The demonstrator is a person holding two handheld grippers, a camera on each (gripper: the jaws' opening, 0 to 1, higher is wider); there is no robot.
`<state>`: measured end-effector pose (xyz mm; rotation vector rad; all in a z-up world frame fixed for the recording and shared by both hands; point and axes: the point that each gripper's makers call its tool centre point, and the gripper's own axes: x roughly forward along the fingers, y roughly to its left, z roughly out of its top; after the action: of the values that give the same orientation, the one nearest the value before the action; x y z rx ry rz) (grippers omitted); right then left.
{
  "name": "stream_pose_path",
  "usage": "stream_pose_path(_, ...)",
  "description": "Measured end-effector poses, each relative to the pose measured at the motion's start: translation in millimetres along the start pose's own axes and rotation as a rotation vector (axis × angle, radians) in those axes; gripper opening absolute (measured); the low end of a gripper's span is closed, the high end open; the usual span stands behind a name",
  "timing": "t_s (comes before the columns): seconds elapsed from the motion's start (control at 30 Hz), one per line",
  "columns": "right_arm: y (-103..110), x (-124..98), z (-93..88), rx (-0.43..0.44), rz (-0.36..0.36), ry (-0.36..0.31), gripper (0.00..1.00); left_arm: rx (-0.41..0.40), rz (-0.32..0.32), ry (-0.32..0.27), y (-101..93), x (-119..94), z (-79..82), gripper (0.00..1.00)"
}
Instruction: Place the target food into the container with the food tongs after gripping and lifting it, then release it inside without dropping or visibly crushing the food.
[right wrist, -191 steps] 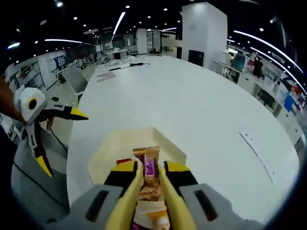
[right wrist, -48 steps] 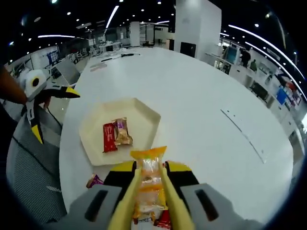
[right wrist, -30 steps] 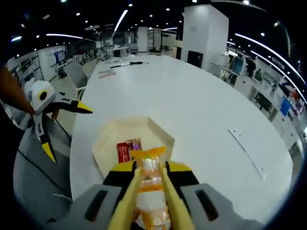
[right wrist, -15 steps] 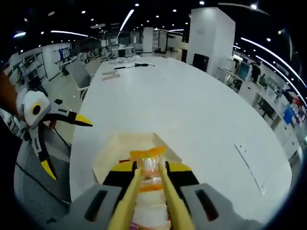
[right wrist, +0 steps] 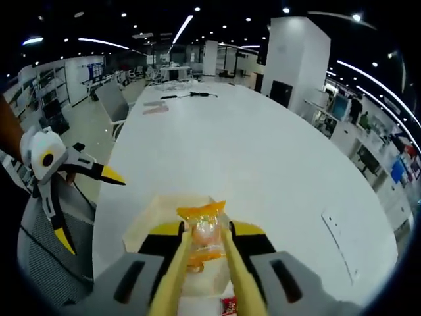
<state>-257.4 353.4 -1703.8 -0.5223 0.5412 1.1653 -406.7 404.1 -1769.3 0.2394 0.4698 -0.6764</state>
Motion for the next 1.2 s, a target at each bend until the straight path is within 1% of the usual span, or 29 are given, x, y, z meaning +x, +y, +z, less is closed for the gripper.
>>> stream_pose_path(0.13,-2.3,-1.9,-2.6,-0.001,-0.005,0.003,0.26,0.001,-0.002,0.007,-0.5,0.2,-1.0,0.99)
stream_pose_path(0.17,-4.0,-3.7,-3.0,0.004,-0.010,-0.001,0.26,0.001,-0.004,0.005,-0.7,0.5,-0.8,0.99)
stream_pose_path(0.3,-3.3,-7.3,-2.4,0.016,0.005,-0.020,0.27,0.004,-0.009,0.012,-1.4,1.3,-2.4,0.99)
stream_pose_path(0.4,-0.5,-5.9,-3.2,-0.008,0.011,-0.016,0.27,0.001,-0.009,0.012,-1.3,1.1,-2.4,0.99)
stream_pose_path(0.57,-3.5,-6.7,0.6,-0.004,-0.004,-0.027,0.27,0.019,-0.010,0.013,-3.3,1.1,-1.9,0.99)
stream_pose_path(0.67,-7.3,-15.4,3.5,0.003,-0.017,-0.047,0.27,0.013,-0.015,0.017,-3.6,1.3,-2.3,0.99)
stream_pose_path(0.8,-14.2,-31.4,1.0,0.015,-0.038,-0.068,0.27,0.010,-0.024,0.018,-4.9,1.5,-3.0,0.99)
stream_pose_path(0.93,-21.1,-46.9,-7.8,0.016,-0.061,-0.078,0.27,0.004,-0.022,0.011,-3.8,1.1,-2.1,0.99)
stream_pose_path(1.03,-25.9,-59.1,-19.6,0.021,-0.084,-0.080,0.27,0.009,-0.025,0.012,-4.8,1.2,-1.9,0.99)
stream_pose_path(1.2,-29.9,-83.4,-45.1,0.035,-0.126,-0.075,0.27,0.006,-0.028,0.010,-5.2,0.8,-1.8,0.99)
